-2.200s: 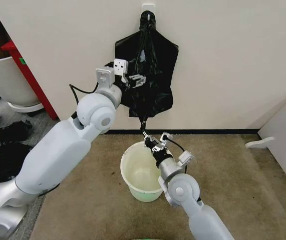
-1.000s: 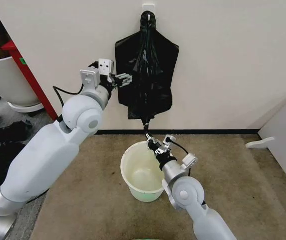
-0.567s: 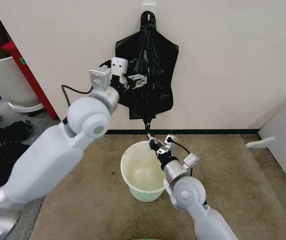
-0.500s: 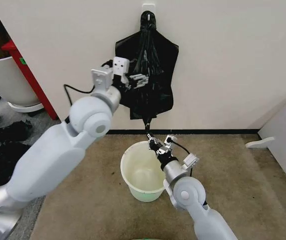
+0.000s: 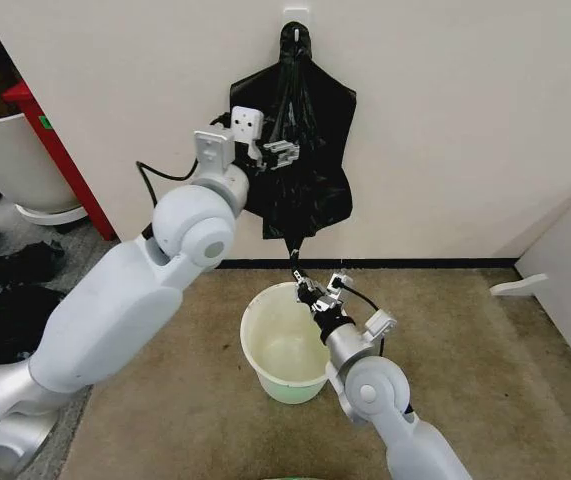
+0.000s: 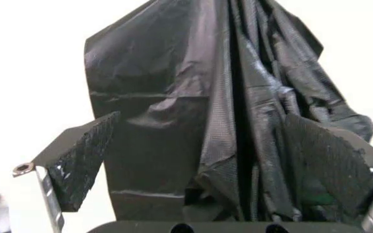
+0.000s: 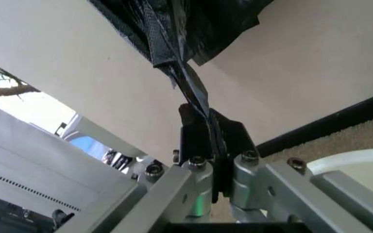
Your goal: Place the garbage bag over the trash bin.
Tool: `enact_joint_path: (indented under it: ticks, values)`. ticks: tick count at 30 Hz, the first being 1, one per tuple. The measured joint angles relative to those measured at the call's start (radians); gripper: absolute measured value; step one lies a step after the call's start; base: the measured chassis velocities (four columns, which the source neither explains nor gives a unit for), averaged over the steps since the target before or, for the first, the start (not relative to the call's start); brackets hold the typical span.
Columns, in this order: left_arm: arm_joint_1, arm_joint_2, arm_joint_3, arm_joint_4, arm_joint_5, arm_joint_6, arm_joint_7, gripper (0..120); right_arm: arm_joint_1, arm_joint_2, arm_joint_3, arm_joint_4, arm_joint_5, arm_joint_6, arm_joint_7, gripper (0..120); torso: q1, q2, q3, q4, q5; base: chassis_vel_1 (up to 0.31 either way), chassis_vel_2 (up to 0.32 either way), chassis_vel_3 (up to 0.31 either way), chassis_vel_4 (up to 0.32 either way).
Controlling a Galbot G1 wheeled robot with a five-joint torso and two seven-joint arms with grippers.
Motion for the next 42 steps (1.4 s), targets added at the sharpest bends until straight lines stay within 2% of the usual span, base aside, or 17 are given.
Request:
enact_joint_path:
  ticks: [8,13,18,19,25,27,33,34,37,42]
  values:
    - [-0.003,-0.016,0.0,0.031,0.008,-0.009,0.013,98,0.0,0.001,-0.01,0.0,-0.002,-0.001,0.001,0,0.0,0.0,0.0,0.0,0.0,0.0,0.0,0.0,0.0]
    - [-0.015,-0.022,0.005,0.04,0.018,-0.021,0.023,88,-0.002,-0.002,-0.011,0.0,-0.005,-0.001,0.0,0,0.0,0.0,0.0,-0.0001,0.0001,0.0,0.0,0.0,0.0]
    - [-0.02,-0.013,0.008,0.039,0.04,-0.029,0.045,65,-0.008,-0.003,-0.01,0.0,-0.017,-0.002,-0.001,0,0.0,0.0,0.0,-0.0001,0.0001,0.0,0.0,0.0,0.0]
    - [-0.02,-0.013,0.008,0.039,0.04,-0.029,0.045,65,-0.008,-0.003,-0.01,0.0,-0.017,-0.002,-0.001,0,0.0,0.0,0.0,-0.0001,0.0001,0.0,0.0,0.0,0.0]
    - [-0.023,-0.008,0.008,0.038,0.044,-0.034,0.052,38,-0.015,-0.003,-0.011,0.0,-0.024,-0.002,-0.009,0,0.0,0.0,0.0,-0.0001,0.0,0.0,0.0,0.0,0.0]
    - [-0.024,-0.008,0.008,0.038,0.044,-0.034,0.053,35,-0.015,-0.003,-0.011,0.0,-0.024,-0.002,-0.009,0,0.0,0.0,0.0,-0.0001,0.0001,0.0,0.0,0.0,0.0]
    - [-0.021,-0.007,0.012,0.033,0.044,-0.039,0.064,10,-0.018,-0.003,-0.009,0.001,-0.026,-0.002,-0.01,0,0.0,0.0,0.0,-0.0001,0.0,0.0,0.0,0.0,0.0]
    - [-0.021,-0.007,0.012,0.033,0.044,-0.039,0.064,10,-0.018,-0.003,-0.009,0.001,-0.026,-0.002,-0.01,0,0.0,0.0,0.0,-0.0001,0.0,0.0,0.0,0.0,0.0]
    - [-0.012,0.006,0.01,0.011,0.044,-0.038,0.066,0,-0.023,-0.003,-0.002,0.001,-0.03,-0.002,-0.012,0,0.0,0.0,0.0,-0.0002,0.0001,0.0,0.0,0.0,0.0]
    - [0.007,0.026,-0.006,-0.023,0.048,-0.033,0.071,0,-0.024,-0.002,0.014,0.007,-0.04,-0.006,-0.013,0,0.0,0.0,0.0,-0.0002,0.0,0.0,0.0,0.0,0.0]
